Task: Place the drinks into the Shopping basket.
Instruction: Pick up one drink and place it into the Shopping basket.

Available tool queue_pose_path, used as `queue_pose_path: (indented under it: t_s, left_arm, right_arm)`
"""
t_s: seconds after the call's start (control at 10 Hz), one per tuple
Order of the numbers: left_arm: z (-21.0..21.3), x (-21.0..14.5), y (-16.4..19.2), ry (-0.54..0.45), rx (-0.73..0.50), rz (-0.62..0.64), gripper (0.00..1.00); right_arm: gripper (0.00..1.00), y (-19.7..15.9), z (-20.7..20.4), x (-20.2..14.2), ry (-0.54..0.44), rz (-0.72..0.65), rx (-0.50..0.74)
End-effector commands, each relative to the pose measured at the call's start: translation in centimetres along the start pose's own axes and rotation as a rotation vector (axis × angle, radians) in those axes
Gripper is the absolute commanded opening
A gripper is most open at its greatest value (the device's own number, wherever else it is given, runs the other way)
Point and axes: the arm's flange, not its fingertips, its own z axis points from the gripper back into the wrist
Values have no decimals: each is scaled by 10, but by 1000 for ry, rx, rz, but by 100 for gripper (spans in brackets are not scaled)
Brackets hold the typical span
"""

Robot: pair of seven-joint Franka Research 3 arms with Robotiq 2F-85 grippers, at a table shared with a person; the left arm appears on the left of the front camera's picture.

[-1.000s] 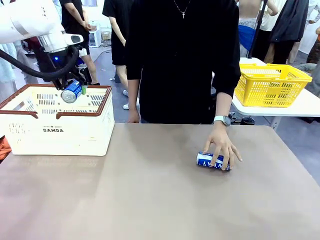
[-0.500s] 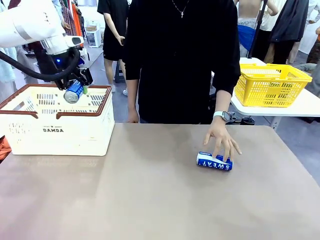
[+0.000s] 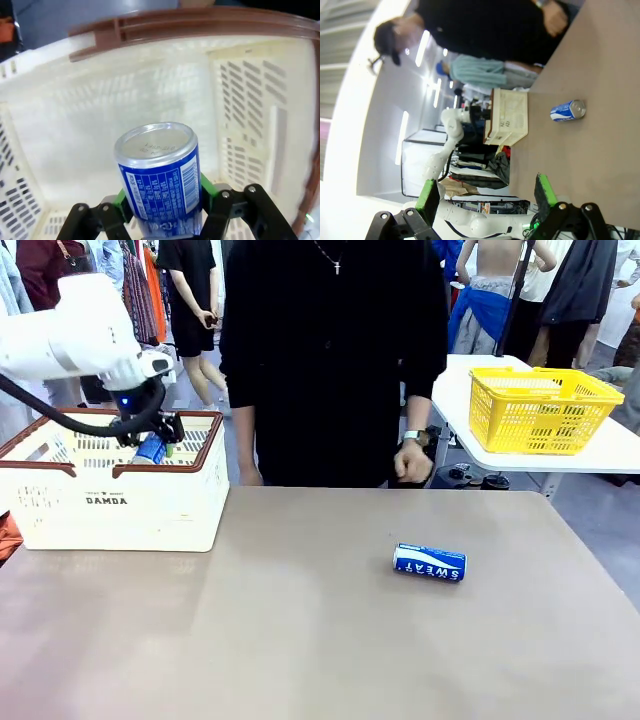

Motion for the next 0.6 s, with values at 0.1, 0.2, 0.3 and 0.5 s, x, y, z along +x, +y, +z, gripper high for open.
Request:
queue_pose_path:
  t_s: [0.1, 0.2, 0.3, 0.5]
  left_arm:
    - [-46, -16, 6, 16, 8, 44, 0]
    - [-56, -16, 10, -40, 38, 107, 0]
    - [-62, -18, 11, -36, 40, 107, 0]
    - [-60, -19, 14, -69, 10, 104, 19]
  right_arm:
    - [100, 4, -2, 3, -14, 27, 24]
    - [100, 4, -2, 3, -14, 27, 24]
    - [100, 4, -2, 3, -14, 27, 24]
    - [100, 4, -2, 3, -14, 27, 24]
